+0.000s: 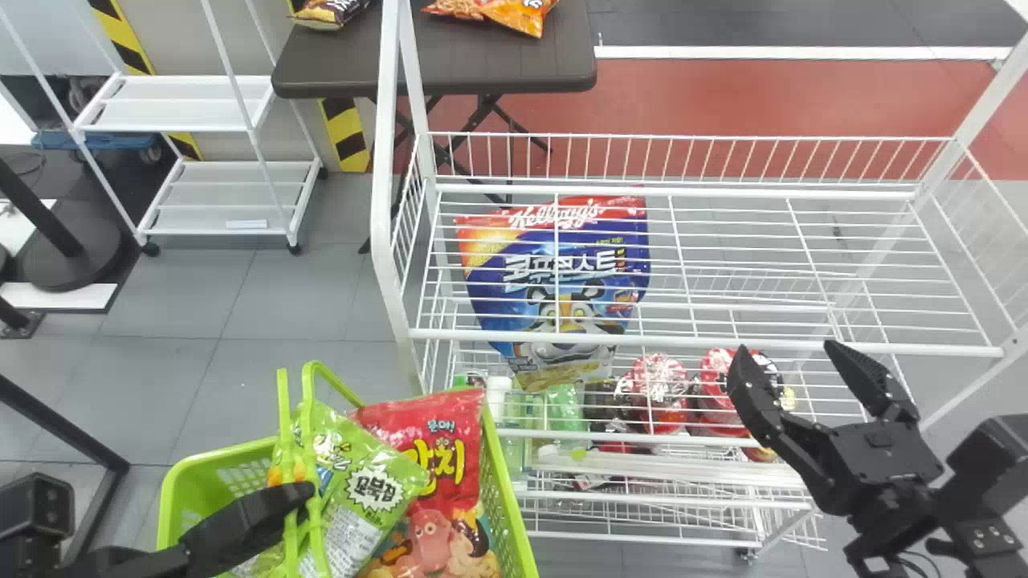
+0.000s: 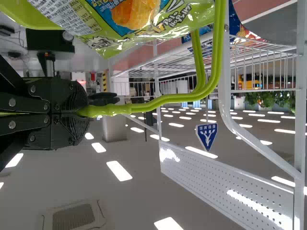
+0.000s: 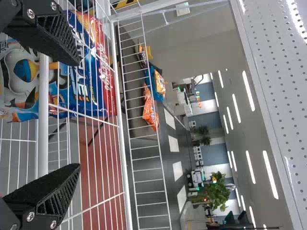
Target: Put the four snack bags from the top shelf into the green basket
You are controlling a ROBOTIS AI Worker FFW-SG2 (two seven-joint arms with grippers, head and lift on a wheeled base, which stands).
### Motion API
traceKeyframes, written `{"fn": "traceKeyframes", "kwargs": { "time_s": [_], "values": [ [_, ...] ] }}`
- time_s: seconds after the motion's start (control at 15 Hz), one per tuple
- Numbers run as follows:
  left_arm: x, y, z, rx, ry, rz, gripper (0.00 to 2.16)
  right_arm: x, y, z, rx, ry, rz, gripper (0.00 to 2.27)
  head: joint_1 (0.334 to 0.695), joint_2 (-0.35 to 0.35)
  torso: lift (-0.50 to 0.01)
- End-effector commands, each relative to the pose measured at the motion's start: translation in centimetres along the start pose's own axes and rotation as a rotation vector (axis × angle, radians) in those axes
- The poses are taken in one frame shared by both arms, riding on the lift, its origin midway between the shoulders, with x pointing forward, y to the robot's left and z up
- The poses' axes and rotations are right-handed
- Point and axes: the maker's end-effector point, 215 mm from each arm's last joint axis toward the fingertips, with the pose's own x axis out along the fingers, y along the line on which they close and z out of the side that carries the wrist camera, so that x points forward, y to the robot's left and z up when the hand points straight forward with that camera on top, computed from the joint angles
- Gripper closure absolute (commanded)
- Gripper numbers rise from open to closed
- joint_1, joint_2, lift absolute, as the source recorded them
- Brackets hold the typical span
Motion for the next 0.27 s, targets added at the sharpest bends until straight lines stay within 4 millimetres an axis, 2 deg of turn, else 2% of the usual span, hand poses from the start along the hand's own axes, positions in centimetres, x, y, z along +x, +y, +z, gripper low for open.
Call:
{"fn": "traceKeyframes", "kwargs": {
  "time_s": [0.0,0.2],
  "values": [
    [-0.08,-0.20,-0.09,-0.005,0.000,-0.009,2.14,-0.02,0.19,0.00,0.002,-0.001,0.003,0.06,0.695,0.042,0.000],
    [-0.08,-0.20,-0.09,-0.005,0.000,-0.009,2.14,-0.03,0.18,-0.08,0.002,0.001,0.002,0.06,0.695,0.046,0.000]
  ]
}}
